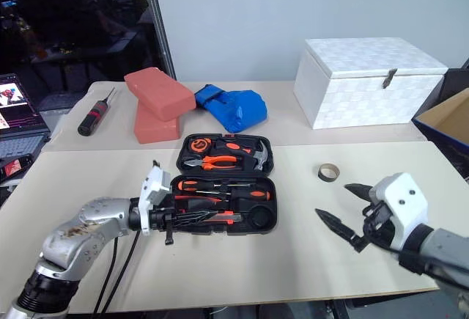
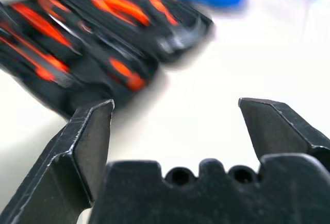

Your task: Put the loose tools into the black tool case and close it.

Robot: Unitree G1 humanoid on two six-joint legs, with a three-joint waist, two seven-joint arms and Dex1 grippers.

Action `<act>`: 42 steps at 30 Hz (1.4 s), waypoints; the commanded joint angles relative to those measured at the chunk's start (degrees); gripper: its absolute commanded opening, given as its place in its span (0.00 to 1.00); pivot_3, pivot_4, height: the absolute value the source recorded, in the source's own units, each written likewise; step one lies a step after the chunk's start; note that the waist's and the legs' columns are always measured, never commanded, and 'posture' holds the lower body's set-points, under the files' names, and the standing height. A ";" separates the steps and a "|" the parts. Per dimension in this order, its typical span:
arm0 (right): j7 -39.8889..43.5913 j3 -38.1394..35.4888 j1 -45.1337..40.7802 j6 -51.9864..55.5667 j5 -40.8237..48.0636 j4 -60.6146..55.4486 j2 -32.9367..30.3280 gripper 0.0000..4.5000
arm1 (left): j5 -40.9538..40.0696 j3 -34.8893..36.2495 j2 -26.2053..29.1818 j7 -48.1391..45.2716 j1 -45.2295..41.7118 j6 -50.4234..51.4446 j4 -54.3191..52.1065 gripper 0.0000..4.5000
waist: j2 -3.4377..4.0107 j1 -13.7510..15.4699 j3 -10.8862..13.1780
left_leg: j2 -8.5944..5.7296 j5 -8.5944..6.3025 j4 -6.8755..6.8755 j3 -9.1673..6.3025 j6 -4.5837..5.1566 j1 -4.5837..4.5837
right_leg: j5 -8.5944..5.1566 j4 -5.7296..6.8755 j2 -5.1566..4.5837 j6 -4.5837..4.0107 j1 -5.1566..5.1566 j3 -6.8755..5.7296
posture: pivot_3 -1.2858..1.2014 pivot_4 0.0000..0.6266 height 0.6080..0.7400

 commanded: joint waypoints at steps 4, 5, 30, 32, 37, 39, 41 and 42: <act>1.19 18.71 -20.51 2.13 -9.34 17.59 -6.65 1.00 | -7.23 0.81 -0.16 6.35 -7.86 10.83 -6.17 0.82 | -0.21 -0.65 0.17 | -0.02 0.37 -0.01 0.21 0.63 -0.05 | 0.06 0.04 0.04 0.09 -0.07 0.07 | 0.52 0.24 1.00; 2.49 22.10 -24.63 2.44 -10.28 21.41 -6.34 1.00 | -6.74 0.27 -0.31 6.95 -8.44 11.06 -6.11 0.82 | -0.31 -0.94 0.22 | -0.03 0.39 -0.02 0.26 0.66 -0.10 | 0.09 0.09 0.09 0.14 -0.07 0.06 | 0.52 0.24 1.00; 17.57 40.48 -50.92 0.02 -28.99 44.81 -1.70 0.38 | -2.86 1.00 -0.05 11.89 -4.28 8.65 -8.98 0.83 | -0.36 0.69 0.30 | -0.90 0.30 0.09 0.06 0.83 -1.95 | 1.44 0.21 -0.34 0.72 -1.60 0.06 | 0.52 0.24 1.00; 17.74 38.30 -48.95 2.16 -28.48 42.28 -3.41 0.38 | -3.22 0.87 -0.19 11.39 -4.40 8.64 -9.17 0.83 | -0.35 0.63 0.30 | -0.85 0.31 0.10 0.05 0.82 -1.89 | 1.43 0.23 -0.22 0.72 -1.55 0.05 | 0.52 0.24 1.00; 15.43 34.92 -46.33 5.68 -28.26 40.32 -4.27 0.69 | -2.57 0.18 -0.52 10.74 -5.08 8.02 -8.30 0.83 | -0.36 0.15 0.30 | -0.77 0.33 0.10 0.08 0.82 -1.76 | 1.42 0.27 -0.11 0.70 -1.48 0.07 | 0.52 0.24 1.00; 14.73 34.82 -47.06 6.40 -28.19 41.94 -3.09 0.85 | -2.21 -0.31 -0.72 10.46 -5.47 7.66 -7.93 0.83 | -0.36 -0.22 0.30 | -0.77 0.33 0.10 0.12 0.82 -1.61 | 1.39 0.28 -0.11 0.77 -1.36 0.10 | 0.52 0.24 1.00; 14.75 35.65 -48.88 6.85 -27.79 43.73 -1.23 0.88 | -1.97 -0.61 -0.84 10.16 -5.82 7.41 -7.61 0.83 | -0.38 -0.45 0.31 | -0.77 0.33 0.10 0.09 0.82 -1.35 | 1.34 0.25 -0.09 0.83 -1.04 0.09 | 0.52 0.24 1.00; 14.96 36.19 -49.78 6.75 -27.77 44.61 -0.41 0.88 | -1.88 -0.69 -0.85 10.04 -5.95 7.31 -7.46 0.83 | -0.38 -0.59 0.31 | -0.76 0.33 0.10 0.10 0.83 -1.19 | 1.33 0.25 -0.09 0.84 -0.90 0.09 | 0.52 0.24 1.00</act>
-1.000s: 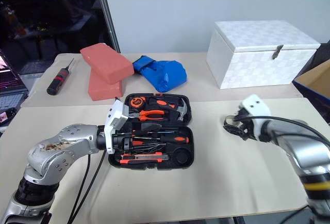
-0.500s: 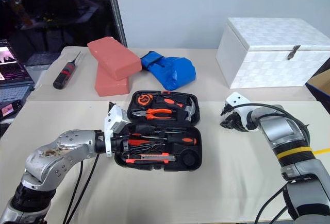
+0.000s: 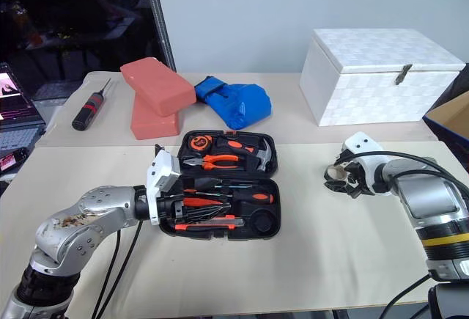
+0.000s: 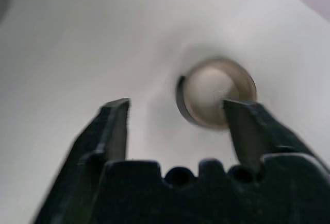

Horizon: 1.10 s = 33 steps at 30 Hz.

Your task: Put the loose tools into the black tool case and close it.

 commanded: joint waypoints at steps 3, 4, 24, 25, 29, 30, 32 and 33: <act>0.08 0.99 -5.35 -1.50 -0.68 4.96 3.29 0.82 | 0.57 -0.65 0.04 -1.09 -1.76 -2.31 -0.25 0.83 | 0.00 -0.52 0.00 | -0.02 0.02 0.00 0.00 0.01 0.12 | 0.01 0.00 -0.01 0.00 0.12 0.03 | 0.52 0.24 1.00; 0.30 1.68 -6.05 -2.17 -1.19 6.34 3.66 0.75 | 0.66 -0.67 0.09 -1.18 -1.87 -2.50 -0.13 0.83 | 0.00 -0.57 0.00 | -0.02 0.03 0.00 0.00 0.01 0.12 | 0.01 0.01 -0.01 0.00 0.12 0.03 | 0.52 0.24 1.00; 14.95 0.20 -3.75 5.47 10.85 -15.98 -1.79 0.01 | -1.24 5.11 0.05 -7.49 5.36 -11.57 0.12 0.83 | 0.17 -0.90 0.08 | 0.03 0.02 -0.12 -0.11 0.02 0.05 | -0.03 0.02 -0.02 0.00 -0.01 0.06 | 0.52 0.24 1.00; 16.23 1.29 -2.93 7.76 13.10 -21.97 -2.88 0.01 | -2.84 6.62 1.24 -9.53 6.63 -11.48 0.21 0.83 | 0.18 -0.87 0.09 | 0.05 0.02 -0.18 -0.21 0.02 0.06 | -0.06 0.04 0.00 -0.05 -0.03 0.05 | 0.52 0.24 1.00; 14.00 12.52 -5.07 10.68 11.38 -34.56 -2.22 0.01 | -5.50 11.73 5.29 -16.52 11.81 -13.12 2.60 0.83 | 0.15 -0.61 0.10 | 0.18 0.01 -0.25 -0.34 0.03 0.08 | -0.18 0.02 0.12 -0.17 -0.01 -0.20 | 0.52 0.24 1.00; 13.15 16.11 -6.72 11.07 10.12 -35.96 -0.95 0.01 | -4.78 12.47 6.34 -18.30 13.37 -14.27 3.47 0.83 | 0.15 -0.82 0.10 | 0.17 0.01 -0.22 -0.30 0.02 0.08 | -0.18 0.03 0.10 -0.17 0.00 -0.21 | 0.52 0.24 1.00; 12.32 19.93 -8.74 11.46 8.91 -36.50 0.27 0.01 | -3.66 12.47 7.31 -19.59 14.60 -15.92 4.56 0.83 | 0.16 -0.84 0.12 | 0.30 0.01 -0.21 -0.23 0.02 0.25 | -0.31 0.04 0.04 -0.60 0.00 -0.13 | 0.52 0.24 1.00; 12.20 22.11 -9.42 11.41 8.21 -36.70 0.61 0.01 | -3.50 12.54 7.52 -19.89 14.96 -16.47 5.32 0.83 | 0.16 -0.76 0.13 | 0.27 0.03 -0.21 -0.24 -0.01 0.22 | -0.31 0.05 0.01 -0.60 -0.01 -0.13 | 0.52 0.24 1.00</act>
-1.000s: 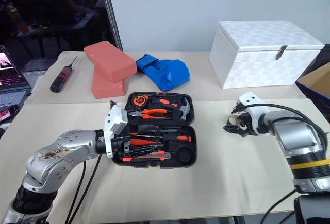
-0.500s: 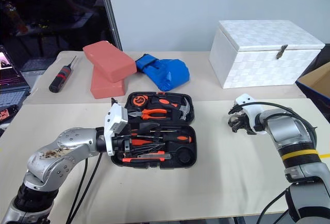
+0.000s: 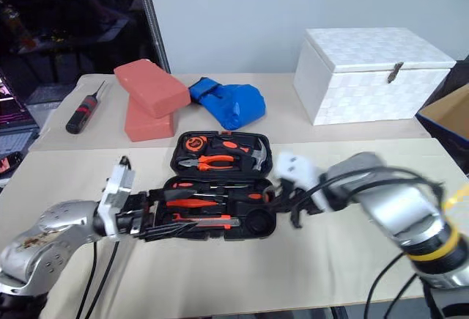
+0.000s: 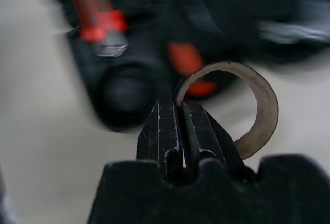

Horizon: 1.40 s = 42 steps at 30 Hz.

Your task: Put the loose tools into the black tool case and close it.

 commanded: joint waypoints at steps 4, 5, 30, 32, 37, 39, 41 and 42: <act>-0.02 10.86 -5.31 -0.72 -5.05 -1.14 0.31 0.01 | 2.56 0.74 0.33 -2.95 0.57 -5.52 2.97 0.83 | -0.05 0.77 0.03 | 0.02 0.09 0.09 0.23 -0.10 -0.08 | 0.03 -0.02 -0.08 0.05 -0.02 -0.03 | 0.52 0.24 1.00; 0.31 11.62 -5.71 -0.97 -5.44 -0.76 0.26 0.01 | 2.73 0.65 0.18 -2.91 0.46 -5.77 3.18 0.83 | -0.08 0.78 0.04 | 0.04 0.09 0.10 0.27 -0.10 -0.08 | 0.03 -0.04 -0.09 0.05 -0.02 -0.03 | 0.52 0.24 1.00; 8.34 6.73 -3.41 -5.06 -2.79 0.00 -0.74 0.43 | 3.19 1.24 -1.81 1.41 1.07 -6.37 4.18 0.83 | -0.11 1.33 0.03 | 0.18 0.03 -0.05 0.28 -0.09 -0.14 | 0.15 -0.06 -0.02 0.35 -0.10 -0.13 | 0.52 0.24 1.00; 7.22 -0.25 -1.27 -3.17 2.24 -1.02 0.81 0.43 | 3.24 1.30 -2.58 5.26 -0.33 -4.00 5.11 0.83 | -0.11 1.57 0.04 | 0.20 0.03 -0.05 0.27 -0.08 -0.13 | 0.16 -0.05 0.00 0.35 -0.09 -0.15 | 0.52 0.24 1.00; -4.40 -13.87 2.97 -3.33 4.61 -0.12 8.12 0.43 | 2.08 2.71 -6.45 18.72 -8.40 5.36 8.30 0.83 | -0.15 1.82 0.04 | 0.22 0.04 0.02 0.27 -0.08 -0.08 | 0.22 0.00 0.06 0.35 -0.02 -0.15 | 0.52 0.24 1.00; -16.01 -21.58 1.50 1.02 3.73 3.30 16.98 0.43 | 3.76 2.20 -7.57 28.37 -15.19 14.50 10.99 0.83 | -0.25 1.83 0.06 | 0.21 0.07 0.12 0.23 -0.11 -0.08 | 0.32 0.02 0.13 0.36 0.03 -0.15 | 0.52 0.24 1.00; -23.60 -25.47 -1.61 7.51 2.44 6.38 22.27 0.43 | 2.73 2.59 -9.02 33.12 -20.65 20.99 13.64 0.83 | -0.32 1.76 0.05 | 0.17 0.16 0.17 0.16 -0.18 -0.10 | 0.51 0.02 0.25 0.35 0.05 -0.15 | 0.52 0.24 1.00; -25.91 -27.07 -3.77 10.83 2.27 9.56 24.03 0.43 | 2.54 2.30 -9.73 34.48 -23.87 23.61 15.93 0.83 | -0.31 1.69 0.06 | 0.14 0.25 0.17 0.12 -0.21 -0.12 | 0.59 0.02 0.24 0.34 0.02 -0.14 | 0.52 0.24 1.00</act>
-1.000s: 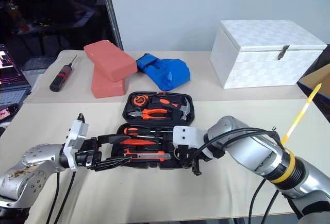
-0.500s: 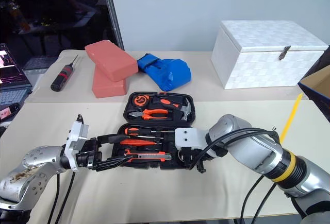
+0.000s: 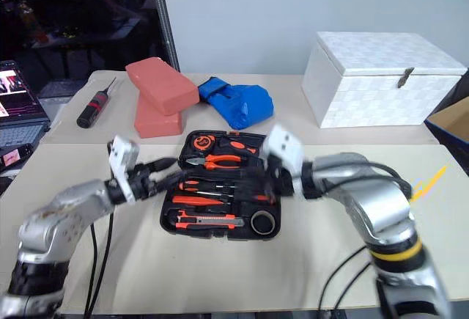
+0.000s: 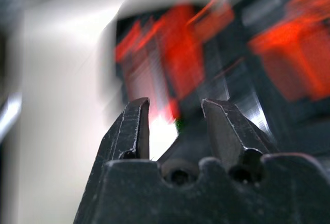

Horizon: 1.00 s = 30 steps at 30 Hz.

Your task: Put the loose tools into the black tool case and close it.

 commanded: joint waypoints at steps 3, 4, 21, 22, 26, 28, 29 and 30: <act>-16.13 -9.13 -9.40 13.30 -3.80 14.26 6.23 0.43 | 1.22 1.01 -3.42 10.91 -14.39 12.64 11.82 0.83 | 0.01 -0.19 0.00 | -0.05 0.04 0.00 0.03 -0.05 0.02 | 0.06 0.00 -0.02 -0.03 0.01 0.03 | 0.52 0.24 1.00; -17.83 -9.15 -10.29 12.80 -4.77 16.86 6.68 0.43 | 2.34 1.11 -4.27 12.71 -16.82 13.45 15.02 0.83 | 0.01 -0.18 0.00 | -0.05 0.04 -0.02 0.04 -0.05 0.03 | 0.06 0.00 -0.02 -0.05 0.00 0.03 | 0.52 0.24 1.00; -15.15 0.84 -15.25 -1.21 -10.45 47.57 7.20 0.14 | 11.60 0.00 -8.63 10.86 -32.20 10.16 44.44 0.53 | 0.01 -1.79 -0.06 | -0.46 0.04 -0.30 -0.26 -0.06 -0.90 | 0.55 -0.06 -0.42 -0.06 -0.88 0.17 | 0.52 0.24 1.00; -14.53 0.84 -15.29 -1.91 -10.37 47.49 7.09 0.06 | 11.18 0.43 -8.69 10.47 -32.07 10.50 43.97 0.44 | 0.01 -1.79 -0.06 | -0.46 0.05 -0.25 -0.25 -0.08 -0.88 | 0.56 -0.08 -0.41 -0.06 -0.87 0.17 | 0.52 0.24 1.00; -12.29 -0.70 -16.09 -2.98 -8.90 46.66 6.84 0.00 | 8.96 2.64 -8.81 8.24 -31.33 12.49 41.08 0.11 | 0.01 -1.67 -0.06 | -0.47 0.14 -0.21 -0.18 -0.13 -0.84 | 0.60 -0.05 -0.33 -0.11 -0.87 0.15 | 0.52 0.24 1.00; -10.47 -0.85 -16.50 -4.14 -8.32 45.94 6.49 0.00 | 7.80 3.63 -9.08 7.09 -30.94 13.62 38.89 0.01 | 0.01 -1.59 -0.06 | -0.47 0.15 -0.21 -0.18 -0.15 -0.89 | 0.60 -0.04 -0.33 -0.12 -0.88 0.11 | 0.52 0.24 1.00; -9.84 -1.33 -16.74 -4.61 -7.82 45.58 6.64 0.00 | 7.54 3.75 -9.11 6.50 -30.75 14.05 37.87 0.01 | 0.01 -1.61 -0.06 | -0.46 0.16 -0.21 -0.19 -0.15 -0.94 | 0.60 -0.04 -0.33 -0.12 -0.90 0.11 | 0.52 0.24 1.00; -9.08 -1.91 -17.18 -4.69 -7.08 45.16 6.78 0.00 | 6.83 4.07 -9.25 5.62 -30.53 14.40 36.64 0.01 | 0.01 -1.65 -0.06 | -0.47 0.16 -0.21 -0.22 -0.15 -0.98 | 0.62 -0.01 -0.35 -0.11 -0.92 0.12 | 0.52 0.24 1.00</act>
